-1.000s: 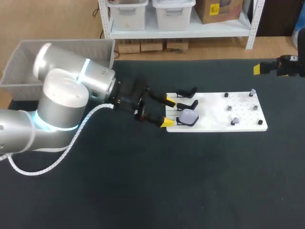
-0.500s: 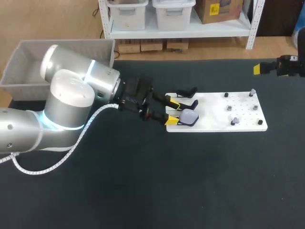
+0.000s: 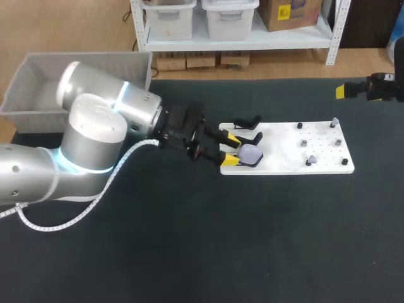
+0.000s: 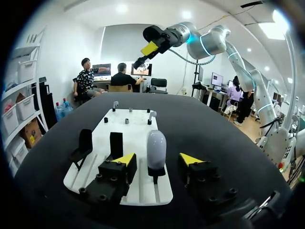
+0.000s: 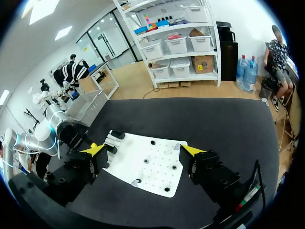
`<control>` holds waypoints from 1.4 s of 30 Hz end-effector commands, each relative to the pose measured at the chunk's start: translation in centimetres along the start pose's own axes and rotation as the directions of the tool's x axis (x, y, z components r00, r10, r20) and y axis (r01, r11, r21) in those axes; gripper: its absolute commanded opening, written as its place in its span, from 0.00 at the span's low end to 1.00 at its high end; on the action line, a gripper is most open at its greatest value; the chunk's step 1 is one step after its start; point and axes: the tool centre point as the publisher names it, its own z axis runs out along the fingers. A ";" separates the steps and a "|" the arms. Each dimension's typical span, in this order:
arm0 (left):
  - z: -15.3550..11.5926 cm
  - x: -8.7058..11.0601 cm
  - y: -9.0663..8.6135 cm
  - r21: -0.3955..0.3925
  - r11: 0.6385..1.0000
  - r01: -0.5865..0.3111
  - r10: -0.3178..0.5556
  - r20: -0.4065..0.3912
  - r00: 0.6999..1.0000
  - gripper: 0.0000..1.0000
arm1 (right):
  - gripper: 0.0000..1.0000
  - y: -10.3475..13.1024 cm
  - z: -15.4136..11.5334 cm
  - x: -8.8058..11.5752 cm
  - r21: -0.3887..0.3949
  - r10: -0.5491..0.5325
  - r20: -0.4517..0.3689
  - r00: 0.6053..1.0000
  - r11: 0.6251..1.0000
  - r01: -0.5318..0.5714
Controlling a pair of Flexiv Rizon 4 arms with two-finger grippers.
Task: Pick up each earbud case from the left stands, insert the matching earbuds, close the lid, and place the case in the box.
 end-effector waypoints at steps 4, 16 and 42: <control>0.4 0.0 0.2 0.008 1.000 -0.003 0.003 -0.001 1.000 0.62 | 1.00 -0.1 0.0 0.0 -0.002 -0.001 0.000 1.000 1.000 0.001; 1.0 0.0 0.4 0.018 1.000 0.002 -0.002 -0.001 1.000 0.56 | 1.00 -0.1 0.0 0.0 -0.002 -0.001 0.000 1.000 1.000 0.001; 1.8 0.2 0.6 0.036 0.999 0.004 -0.003 -0.012 1.000 0.49 | 1.00 -0.1 0.0 0.0 -0.002 -0.001 0.000 1.000 1.000 0.001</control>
